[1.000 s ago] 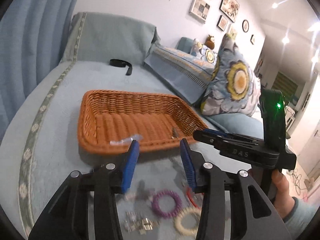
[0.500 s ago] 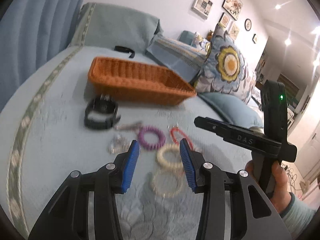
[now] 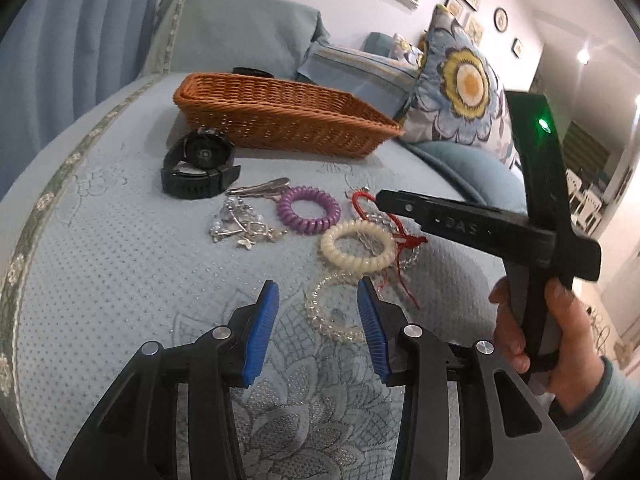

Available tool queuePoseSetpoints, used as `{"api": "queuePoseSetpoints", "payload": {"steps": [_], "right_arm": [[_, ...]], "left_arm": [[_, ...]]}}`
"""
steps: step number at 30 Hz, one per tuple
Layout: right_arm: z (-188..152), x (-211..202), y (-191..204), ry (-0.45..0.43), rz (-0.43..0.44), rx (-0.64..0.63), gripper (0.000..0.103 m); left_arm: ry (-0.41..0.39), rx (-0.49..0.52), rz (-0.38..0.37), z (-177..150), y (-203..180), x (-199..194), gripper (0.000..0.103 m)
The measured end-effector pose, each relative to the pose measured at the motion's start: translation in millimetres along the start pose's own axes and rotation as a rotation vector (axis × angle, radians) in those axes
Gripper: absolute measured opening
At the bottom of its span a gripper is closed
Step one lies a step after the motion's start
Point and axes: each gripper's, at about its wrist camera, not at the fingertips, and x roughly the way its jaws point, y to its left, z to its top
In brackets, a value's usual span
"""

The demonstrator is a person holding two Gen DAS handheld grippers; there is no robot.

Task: Organize jewelry
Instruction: 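Grasp the clear bead bracelet with the left tool while the right tool grasps the red cord bracelet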

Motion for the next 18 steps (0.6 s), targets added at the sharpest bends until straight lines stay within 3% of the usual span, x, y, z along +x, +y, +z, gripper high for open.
{"api": "queuePoseSetpoints", "payload": {"steps": [3, 6, 7, 14, 16, 17, 18], "right_arm": [[2.1, 7.5, -3.8, 0.034, 0.006, 0.020, 0.021], [1.3, 8.8, -2.7, 0.041, 0.023, 0.010, 0.013], [0.7, 8.5, -0.7, 0.039, 0.025, -0.002, 0.008], [-1.8, 5.6, 0.5, 0.032, 0.043, -0.005, 0.003], [-2.3, 3.8, 1.5, 0.023, 0.044, -0.007, 0.003], [-2.7, 2.4, 1.6, 0.017, 0.046, -0.007, 0.003], [-3.3, -1.5, 1.0, -0.002, 0.059, -0.005, 0.003]], "left_arm": [[0.026, 0.006, 0.015, -1.6, -0.7, 5.2, 0.035], [0.051, 0.033, 0.047, -2.5, -5.9, 10.1, 0.030], [0.054, 0.049, 0.058, -3.2, -9.0, 10.9, 0.030], [0.069, 0.072, 0.079, -7.6, -15.2, 11.6, 0.029], [0.070, 0.082, 0.090, -7.8, -17.5, 12.8, 0.024], [0.071, 0.090, 0.103, -8.1, -19.1, 13.9, 0.009], [0.072, 0.092, 0.105, -8.0, -19.8, 15.0, 0.008]]}}
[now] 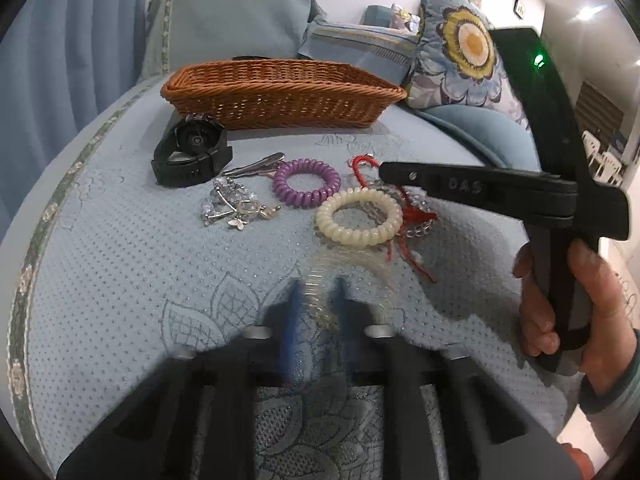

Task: Organize jewelry
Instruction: 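Grasp the clear bead bracelet with the left tool while the right tool grasps the red cord bracelet, then carry both bracelets into the wicker basket and open both tools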

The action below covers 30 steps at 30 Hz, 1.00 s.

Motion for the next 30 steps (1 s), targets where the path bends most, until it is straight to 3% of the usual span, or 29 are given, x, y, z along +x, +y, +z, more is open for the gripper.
{"api": "queuePoseSetpoints", "payload": {"steps": [5, 10, 20, 23, 30], "right_arm": [[-4.2, -18.1, 1.3, -0.082, 0.044, -0.019, 0.003], [-6.0, -31.4, -2.8, -0.142, 0.090, -0.008, 0.003], [1.4, -29.1, -22.1, -0.109, 0.114, 0.101, 0.003], [13.6, -40.4, -28.3, -0.130, 0.146, 0.140, 0.003], [93.5, -43.1, -21.0, -0.196, 0.099, 0.073, 0.003]], "left_arm": [[-0.039, -0.009, 0.031, -0.3, -1.7, -6.0, 0.007], [-0.113, -0.091, -0.039, -1.7, 16.3, -19.8, 0.007], [-0.145, -0.227, -0.110, 5.2, 40.8, -29.8, 0.007], [-0.197, -0.225, -0.111, 30.9, 49.6, -45.8, 0.007], [-0.291, -0.166, -0.087, 125.6, 69.5, -53.9, 0.007]]}}
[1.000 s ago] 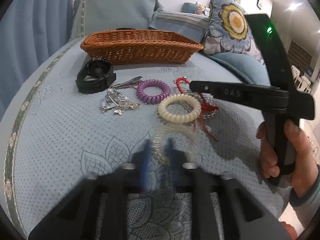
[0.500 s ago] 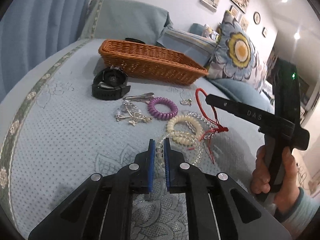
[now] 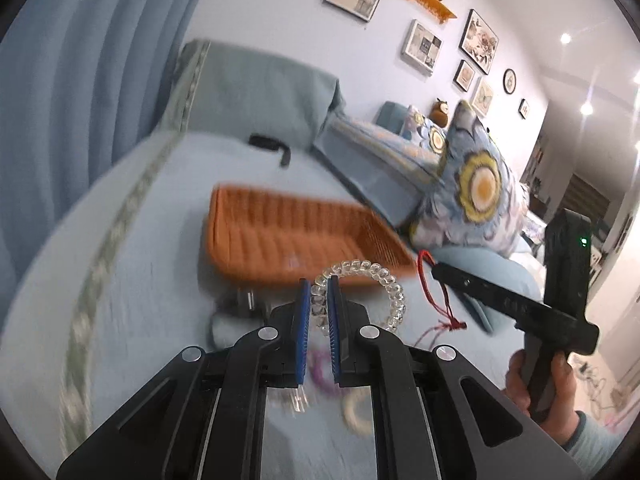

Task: Organize jewelry
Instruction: 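Carry both bracelets into the wicker basket and open both tools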

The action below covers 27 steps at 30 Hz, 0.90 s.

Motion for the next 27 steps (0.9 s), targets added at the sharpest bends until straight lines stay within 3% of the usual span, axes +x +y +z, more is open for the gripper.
{"api": "queuePoseSetpoints", "payload": {"steps": [6, 10, 15, 27], "right_arm": [[46.9, 55.3, -6.7, 0.018, -0.074, -0.018, 0.003], [62.2, 99.7, -24.2, 0.078, -0.112, 0.019, 0.003], [61.6, 142.5, -44.1, 0.178, -0.160, 0.076, 0.003], [45.0, 170.7, -44.6, 0.301, -0.216, 0.055, 0.003]], "left_arm": [[0.037, 0.018, 0.061, 50.7, 16.4, 66.8, 0.007], [0.097, 0.025, 0.103, 65.6, 26.9, 115.5, 0.007], [0.176, 0.012, 0.156, 60.9, 38.6, 156.7, 0.007], [0.290, 0.009, 0.198, 44.1, 45.4, 191.2, 0.008]]}}
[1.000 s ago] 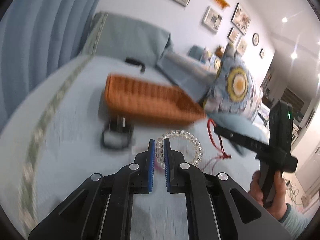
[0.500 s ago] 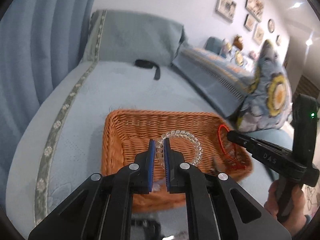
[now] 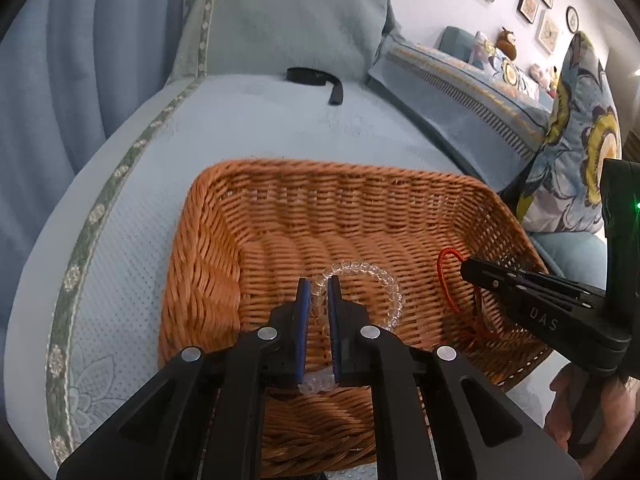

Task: Organize jewelry
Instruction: 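Carry both bracelets into the wicker basket and open both tools, then grasp the cream coil bracelet with the left tool while the right tool grasps the clear bracelet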

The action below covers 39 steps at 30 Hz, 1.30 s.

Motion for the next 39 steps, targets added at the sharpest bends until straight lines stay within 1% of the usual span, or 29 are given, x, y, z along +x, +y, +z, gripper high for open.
{"api": "queuePoseSetpoints", "payload": {"steps": [1, 2, 3, 4, 5, 7, 9, 11, 12, 13, 14, 15, 16, 19, 22, 26, 30, 31, 32, 33, 37, 39], "right_arm": [[-0.9, -0.6, -0.2, 0.001, -0.003, -0.003, 0.004], [-2.5, -2.6, -0.8, 0.000, -0.003, -0.003, 0.004], [-3.2, -5.0, -2.0, -0.001, 0.002, 0.000, 0.004], [-4.8, -9.3, -3.1, -0.005, 0.013, 0.004, 0.004], [-6.5, -14.5, -3.5, -0.011, 0.020, 0.008, 0.004], [-11.5, -31.8, -6.8, -0.033, 0.040, 0.014, 0.004], [-19.1, -53.7, -8.7, -0.064, 0.057, 0.009, 0.004], [-26.8, -74.2, -7.5, -0.089, 0.073, 0.001, 0.008], [-34.9, -88.5, -7.1, -0.107, 0.083, -0.005, 0.013], [-43.6, -102.8, -5.6, -0.123, 0.087, -0.011, 0.021], [-48.3, -110.5, -5.3, -0.131, 0.089, -0.014, 0.025], [-57.7, -123.8, -3.8, -0.147, 0.095, -0.019, 0.033], [-67.4, -136.8, -1.5, -0.164, 0.101, -0.029, 0.037], [-90.5, -162.3, 5.1, -0.185, 0.112, -0.063, 0.037], [-115.3, -179.5, 13.1, -0.202, 0.089, -0.106, 0.037], [-144.2, -184.9, 19.9, -0.196, 0.080, -0.138, 0.037], [-171.5, -177.8, 24.8, -0.186, 0.077, -0.157, 0.037], [-176.0, -174.9, 25.2, -0.183, 0.073, -0.161, 0.037], [-180.3, -170.6, 25.0, -0.176, 0.071, -0.161, 0.037], [-185.9, -164.2, 23.6, -0.159, 0.070, -0.155, 0.037], [-198.4, -138.1, 17.5, -0.079, 0.047, -0.127, 0.036], [-201.6, -127.7, 15.3, -0.057, 0.025, -0.123, 0.036]], "left_arm": [[0.002, 0.000, -0.009, -0.6, 0.3, -0.4, 0.008], [-0.003, 0.002, -0.017, -1.5, 0.6, -2.9, 0.013], [-0.009, 0.004, -0.023, -2.2, -0.5, -6.0, 0.024], [-0.028, 0.005, -0.037, -3.3, -0.6, -13.5, 0.028], [-0.051, 0.007, -0.050, -4.6, -0.1, -23.3, 0.031], [-0.088, 0.007, -0.089, -8.1, 0.5, -45.6, 0.033], [-0.129, 0.000, -0.130, -13.4, 0.9, -71.6, 0.042], [-0.172, -0.005, -0.164, -21.0, 1.5, -99.2, 0.045], [-0.197, -0.003, -0.181, -28.4, 1.8, -118.5, 0.045], [-0.212, 0.000, -0.186, -33.7, 0.6, -131.2, 0.045], [-0.227, 0.001, -0.190, -40.4, -0.5, -145.4, 0.047], [-0.236, 0.000, -0.194, -46.0, -0.8, -155.3, 0.049], [-0.248, -0.005, -0.203, -53.3, -0.6, -167.8, 0.049], [-0.266, -0.011, -0.222, -71.6, -1.9, -194.8, 0.049], [-0.273, -0.007, -0.224, -91.3, -5.5, -213.5, 0.049], [-0.258, -0.005, -0.225, -117.3, -11.3, -223.7, 0.049], [-0.236, -0.011, -0.231, -141.3, -13.2, -218.3, 0.050], [-0.228, -0.008, -0.224, -147.1, -14.6, -214.5, 0.052], [-0.219, -0.002, -0.217, -152.9, -16.1, -210.9, 0.058], [-0.204, 0.008, -0.213, -160.1, -18.6, -204.3, 0.059], [-0.132, 0.021, -0.192, -176.8, -24.4, -174.2, 0.059], [-0.094, 0.020, -0.187, -181.3, -26.8, -157.7, 0.059]]}}
